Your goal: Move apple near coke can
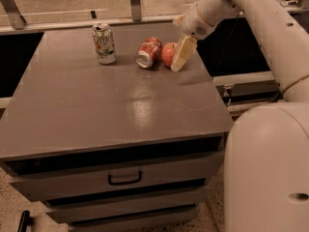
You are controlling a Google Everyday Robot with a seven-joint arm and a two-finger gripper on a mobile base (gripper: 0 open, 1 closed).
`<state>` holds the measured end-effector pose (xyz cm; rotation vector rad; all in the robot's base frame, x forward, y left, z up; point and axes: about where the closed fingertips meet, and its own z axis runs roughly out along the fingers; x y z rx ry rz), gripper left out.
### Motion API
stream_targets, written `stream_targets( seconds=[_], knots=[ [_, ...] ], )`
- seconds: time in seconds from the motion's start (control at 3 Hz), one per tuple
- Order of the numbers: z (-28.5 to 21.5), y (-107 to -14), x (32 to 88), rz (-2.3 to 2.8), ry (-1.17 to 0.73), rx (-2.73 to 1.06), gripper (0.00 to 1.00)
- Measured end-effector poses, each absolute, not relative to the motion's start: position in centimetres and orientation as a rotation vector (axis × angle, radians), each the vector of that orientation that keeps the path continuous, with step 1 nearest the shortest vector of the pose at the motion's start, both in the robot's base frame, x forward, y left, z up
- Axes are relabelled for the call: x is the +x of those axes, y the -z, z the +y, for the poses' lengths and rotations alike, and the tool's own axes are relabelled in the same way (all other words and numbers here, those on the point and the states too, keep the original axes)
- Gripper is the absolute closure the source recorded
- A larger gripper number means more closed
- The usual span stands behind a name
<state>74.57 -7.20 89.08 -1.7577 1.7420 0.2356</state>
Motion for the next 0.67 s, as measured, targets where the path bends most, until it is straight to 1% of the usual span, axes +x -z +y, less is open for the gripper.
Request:
stream_targets(
  seconds=[0.33, 0.67],
  knots=[
    [-8.66, -94.03, 73.16, 1.715, -0.103, -1.809, 0.0],
    [-8.65, -94.02, 73.17, 1.715, -0.103, -1.809, 0.0]
  ],
)
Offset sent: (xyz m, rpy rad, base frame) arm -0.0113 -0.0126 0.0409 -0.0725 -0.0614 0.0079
